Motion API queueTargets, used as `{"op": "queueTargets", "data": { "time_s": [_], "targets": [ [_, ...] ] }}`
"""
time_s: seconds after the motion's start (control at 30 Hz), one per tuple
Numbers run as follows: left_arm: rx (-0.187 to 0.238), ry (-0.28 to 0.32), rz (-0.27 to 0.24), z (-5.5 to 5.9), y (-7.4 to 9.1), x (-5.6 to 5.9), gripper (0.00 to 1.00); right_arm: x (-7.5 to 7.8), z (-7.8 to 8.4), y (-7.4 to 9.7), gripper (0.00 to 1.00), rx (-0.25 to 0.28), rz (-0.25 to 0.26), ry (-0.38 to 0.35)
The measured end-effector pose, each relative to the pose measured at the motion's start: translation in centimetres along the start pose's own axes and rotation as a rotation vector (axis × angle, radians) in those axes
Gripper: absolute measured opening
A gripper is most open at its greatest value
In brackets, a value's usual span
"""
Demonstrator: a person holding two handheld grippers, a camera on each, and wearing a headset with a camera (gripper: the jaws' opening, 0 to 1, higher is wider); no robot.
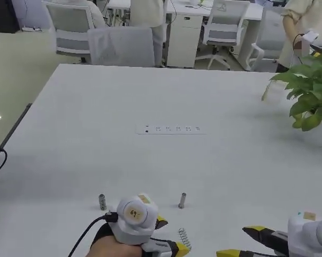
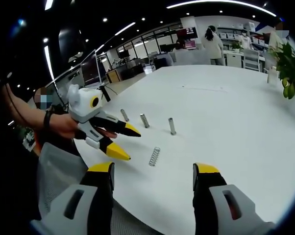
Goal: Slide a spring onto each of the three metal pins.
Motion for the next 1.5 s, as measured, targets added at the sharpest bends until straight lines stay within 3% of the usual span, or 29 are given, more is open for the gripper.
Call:
{"op": "queueTargets", "data": {
  "time_s": [0.43, 1.03, 1.3, 1.5],
  "targets": [
    [-0.04, 0.042, -0.058, 0.8, -2.0, 0.3, 0.38, 0.5, 0.0, 0.4, 0.63, 0.006, 0.012, -0.011],
    [-0.096, 0.095, -0.176, 1.8, -4.2, 0.7, 0.31, 1.0, -0.1, 0.8, 0.62, 0.003, 0.016, -0.014],
    [-0.123, 0.117, -0.254, 2.0, -4.4, -0.2, 0.29, 1.3, 0.0, 1.0, 0.62, 0.003, 0.019, -0.026],
    [-0.135, 0.133, -0.274, 2.1, -4.9, -0.2, 0.29, 1.4, 0.2, 0.9, 0.62, -0.005, 0.019, -0.025]
  ]
}}
Point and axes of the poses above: the centre of the closed fingertips' face, and the gripper's own axes: y roughly backward along the fingers, x roughly to its right, z roughly out of its underside, the point moved 3 cm from there along y, roughly backward along the fingers, and after that the axes turned 12 degrees about -y, right-handed, at the moved point
